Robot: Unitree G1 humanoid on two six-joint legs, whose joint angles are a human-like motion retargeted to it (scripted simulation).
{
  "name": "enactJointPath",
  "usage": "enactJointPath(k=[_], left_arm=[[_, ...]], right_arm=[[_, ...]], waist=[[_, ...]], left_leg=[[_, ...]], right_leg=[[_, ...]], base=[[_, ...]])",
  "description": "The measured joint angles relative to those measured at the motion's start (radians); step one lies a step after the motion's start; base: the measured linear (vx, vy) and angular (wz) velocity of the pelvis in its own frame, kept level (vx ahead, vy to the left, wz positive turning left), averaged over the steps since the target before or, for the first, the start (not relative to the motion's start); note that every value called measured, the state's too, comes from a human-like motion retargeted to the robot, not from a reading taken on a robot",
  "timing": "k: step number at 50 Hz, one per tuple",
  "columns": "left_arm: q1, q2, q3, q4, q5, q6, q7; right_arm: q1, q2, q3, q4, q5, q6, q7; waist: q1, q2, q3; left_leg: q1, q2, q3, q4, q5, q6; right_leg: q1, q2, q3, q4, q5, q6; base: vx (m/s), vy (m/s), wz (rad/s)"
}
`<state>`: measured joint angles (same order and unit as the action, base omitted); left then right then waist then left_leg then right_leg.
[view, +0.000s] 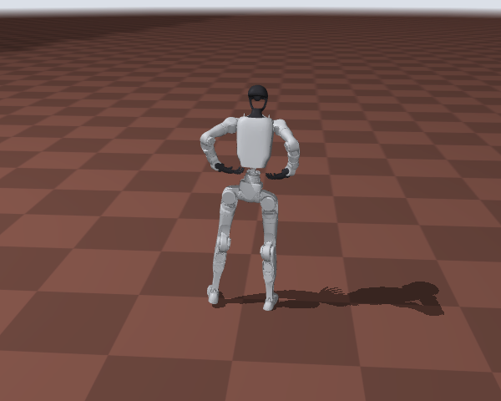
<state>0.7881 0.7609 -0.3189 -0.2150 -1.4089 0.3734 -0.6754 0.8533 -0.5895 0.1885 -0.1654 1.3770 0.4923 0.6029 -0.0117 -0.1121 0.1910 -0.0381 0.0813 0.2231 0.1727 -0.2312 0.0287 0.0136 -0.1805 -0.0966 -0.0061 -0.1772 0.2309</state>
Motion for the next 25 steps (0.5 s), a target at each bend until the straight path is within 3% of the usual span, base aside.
enactJointPath(k=[5, 10, 17, 22, 25], left_arm=[[0.005, -0.052, -0.082, -0.053, -0.249, -0.008, 0.166], [-0.016, -0.026, -0.147, -0.151, -0.464, -0.124, 0.424], [-0.015, -0.013, -0.191, -0.275, -0.563, -0.288, 0.642], [0.000, -0.020, -0.193, -0.325, -0.563, -0.382, 0.705], [0.008, -0.018, -0.197, -0.347, -0.563, -0.425, 0.709]], right_arm=[[-0.033, 0.047, 0.074, -0.056, 0.204, -0.099, -0.195], [-0.074, -0.015, 0.156, -0.172, 0.326, -0.224, -0.451], [-0.090, -0.045, 0.196, -0.260, 0.410, -0.360, -0.654], [-0.084, -0.049, 0.201, -0.285, 0.405, -0.423, -0.698], [-0.079, -0.055, 0.214, -0.293, 0.415, -0.456, -0.704]], waist=[[0.036, -0.066, 0.023], [0.070, -0.083, 0.035], [0.111, -0.053, 0.038], [0.160, -0.008, 0.058], [0.183, 0.002, 0.062]], left_leg=[[-0.139, -0.010, 0.028, 0.331, 0.069, 0.138], [-0.290, -0.018, 0.057, 0.547, 0.048, 0.174], [-0.332, -0.026, 0.159, 0.212, 0.110, 0.102], [-0.329, 0.002, 0.116, -0.116, 0.205, -0.002], [-0.334, 0.022, 0.116, -0.243, 0.196, -0.071]], right_leg=[[0.029, -0.052, 0.042, 0.008, -0.012, -0.015], [0.053, -0.065, 0.055, 0.020, -0.025, -0.024], [0.084, -0.027, 0.054, 0.036, -0.049, -0.024], [0.146, 0.027, 0.080, 0.019, -0.062, -0.016], [0.185, 0.040, 0.094, 0.011, -0.067, -0.008]], base=[[0.16, -0.20, -0.40], [0.22, -0.11, -0.19], [0.29, -0.01, -0.11], [0.38, 0.07, -0.48], [0.45, 0.12, -0.45]])
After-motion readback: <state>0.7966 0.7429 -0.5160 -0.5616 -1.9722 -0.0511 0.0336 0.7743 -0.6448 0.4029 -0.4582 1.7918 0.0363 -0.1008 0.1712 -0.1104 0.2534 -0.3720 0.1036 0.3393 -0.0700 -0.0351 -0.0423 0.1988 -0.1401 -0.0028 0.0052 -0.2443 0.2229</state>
